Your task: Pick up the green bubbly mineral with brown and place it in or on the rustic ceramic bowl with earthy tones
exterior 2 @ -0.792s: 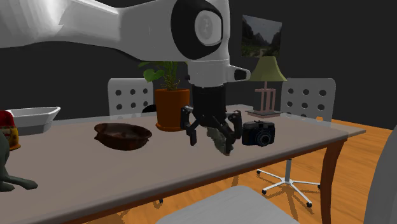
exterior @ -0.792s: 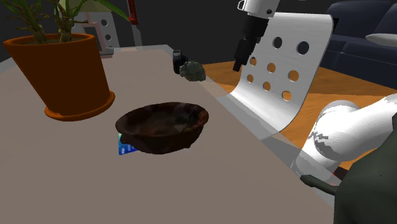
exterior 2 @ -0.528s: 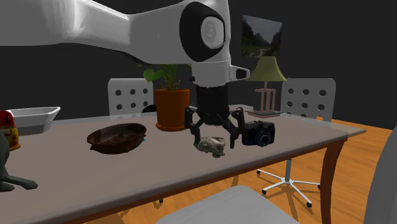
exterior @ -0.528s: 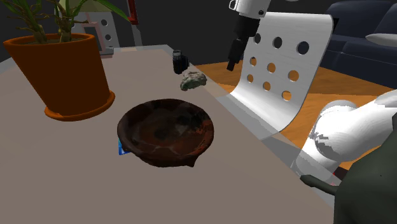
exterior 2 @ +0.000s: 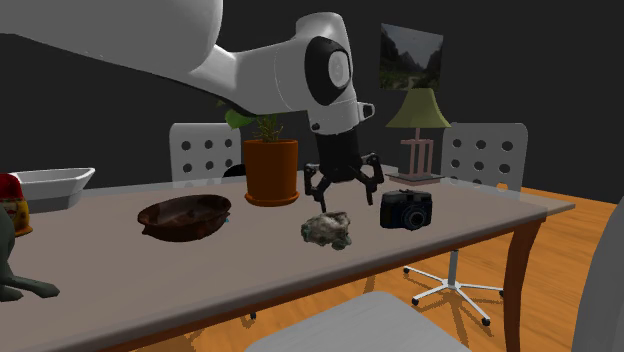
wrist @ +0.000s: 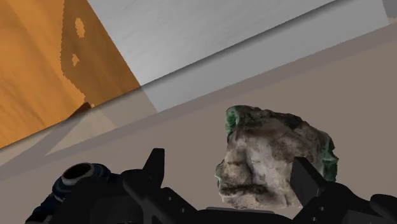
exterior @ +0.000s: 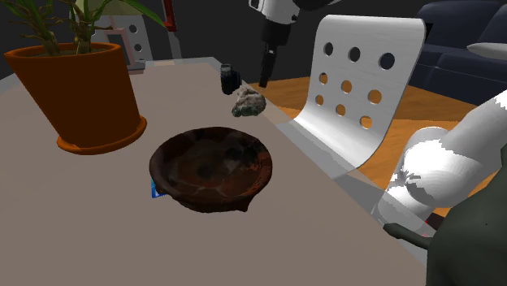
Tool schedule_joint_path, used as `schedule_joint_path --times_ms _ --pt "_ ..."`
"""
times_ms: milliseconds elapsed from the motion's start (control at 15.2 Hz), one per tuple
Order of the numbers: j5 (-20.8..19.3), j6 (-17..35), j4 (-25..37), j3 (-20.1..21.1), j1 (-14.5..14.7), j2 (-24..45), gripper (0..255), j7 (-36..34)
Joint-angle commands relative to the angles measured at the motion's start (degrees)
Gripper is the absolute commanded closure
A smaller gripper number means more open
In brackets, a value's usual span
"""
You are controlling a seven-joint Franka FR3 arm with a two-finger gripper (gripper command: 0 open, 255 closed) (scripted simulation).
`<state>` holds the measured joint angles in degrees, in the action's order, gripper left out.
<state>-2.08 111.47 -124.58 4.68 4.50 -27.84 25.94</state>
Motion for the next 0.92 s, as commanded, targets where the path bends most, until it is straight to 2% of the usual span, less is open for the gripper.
schedule_joint_path --times_ms 0,462,858 --pt "-1.10 1.72 1.74 0.67 0.77 2.51 0 2.23" --pt "-1.37 7.13 -2.11 0.58 0.58 4.07 0 2.06" --pt "-1.41 7.57 -2.40 0.55 0.59 4.23 0 2.04"
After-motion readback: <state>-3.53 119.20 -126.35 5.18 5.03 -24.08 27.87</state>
